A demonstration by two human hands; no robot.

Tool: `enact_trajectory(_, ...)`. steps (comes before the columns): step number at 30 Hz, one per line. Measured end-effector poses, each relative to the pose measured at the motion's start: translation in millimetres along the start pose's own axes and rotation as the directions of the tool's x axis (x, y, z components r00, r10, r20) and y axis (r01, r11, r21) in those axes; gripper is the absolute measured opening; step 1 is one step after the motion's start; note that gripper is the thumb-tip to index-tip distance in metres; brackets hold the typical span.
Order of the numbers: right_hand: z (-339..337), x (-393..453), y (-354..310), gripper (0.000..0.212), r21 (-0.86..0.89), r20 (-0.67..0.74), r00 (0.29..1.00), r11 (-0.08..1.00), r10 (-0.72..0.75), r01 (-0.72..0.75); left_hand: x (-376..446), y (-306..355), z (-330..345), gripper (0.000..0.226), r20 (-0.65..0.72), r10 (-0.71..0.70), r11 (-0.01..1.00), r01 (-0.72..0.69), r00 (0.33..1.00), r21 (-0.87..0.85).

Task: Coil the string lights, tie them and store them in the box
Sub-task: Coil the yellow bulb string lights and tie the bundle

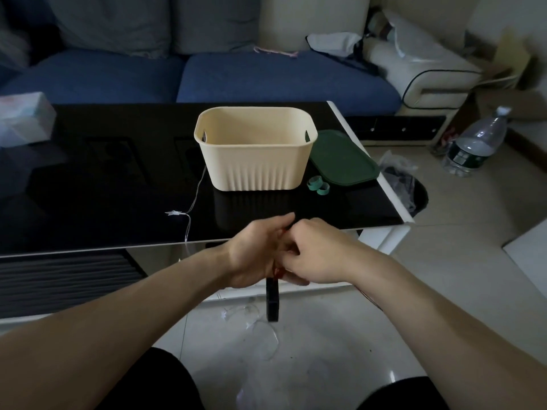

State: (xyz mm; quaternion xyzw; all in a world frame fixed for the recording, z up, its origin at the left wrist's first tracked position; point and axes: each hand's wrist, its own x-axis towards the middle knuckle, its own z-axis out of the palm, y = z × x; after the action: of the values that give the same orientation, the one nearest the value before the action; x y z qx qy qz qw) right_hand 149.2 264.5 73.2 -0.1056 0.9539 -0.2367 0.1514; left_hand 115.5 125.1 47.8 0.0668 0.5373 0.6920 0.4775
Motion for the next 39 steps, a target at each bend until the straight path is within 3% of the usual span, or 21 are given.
enact_trajectory(8,-11,-6,17,0.013,0.169,-0.125,0.992,0.986,0.030,-0.009,7,-1,-1,0.052,-0.065,0.016,0.977,-0.002,0.998,0.213)
enact_trajectory(13,-28,-13,29,0.030,0.251,-0.140,0.988,0.968,0.060,-0.023,13,-4,-2,0.060,0.064,-0.021,0.963,0.003,0.998,0.269)
enact_trajectory(17,-36,-15,43,0.036,0.281,-0.117,0.989,0.958,0.088,-0.052,11,-5,-2,0.050,0.205,-0.057,0.968,0.004,0.977,0.251)
enact_trajectory(21,-36,-17,56,0.040,0.284,-0.073,0.991,0.955,0.116,-0.091,10,-7,-3,0.057,0.213,-0.049,0.965,-0.009,0.976,0.262)
enact_trajectory(25,-33,-16,64,0.046,0.326,-0.143,0.983,0.943,0.117,-0.065,8,-8,1,0.053,0.235,-0.020,0.961,-0.047,0.972,0.274)
enact_trajectory(31,-28,-16,71,0.035,0.324,-0.227,0.968,0.946,0.107,-0.028,4,0,7,0.037,0.077,0.040,0.967,-0.058,0.996,0.246)
enact_trajectory(36,-28,-17,71,0.034,0.297,-0.179,0.975,0.952,0.129,-0.072,3,7,9,0.032,-0.003,0.151,0.989,-0.151,0.989,0.000)
enact_trajectory(39,-29,-18,73,0.037,0.315,-0.138,0.975,0.941,0.172,-0.122,3,13,7,0.031,-0.132,0.243,0.953,-0.262,0.961,-0.150)
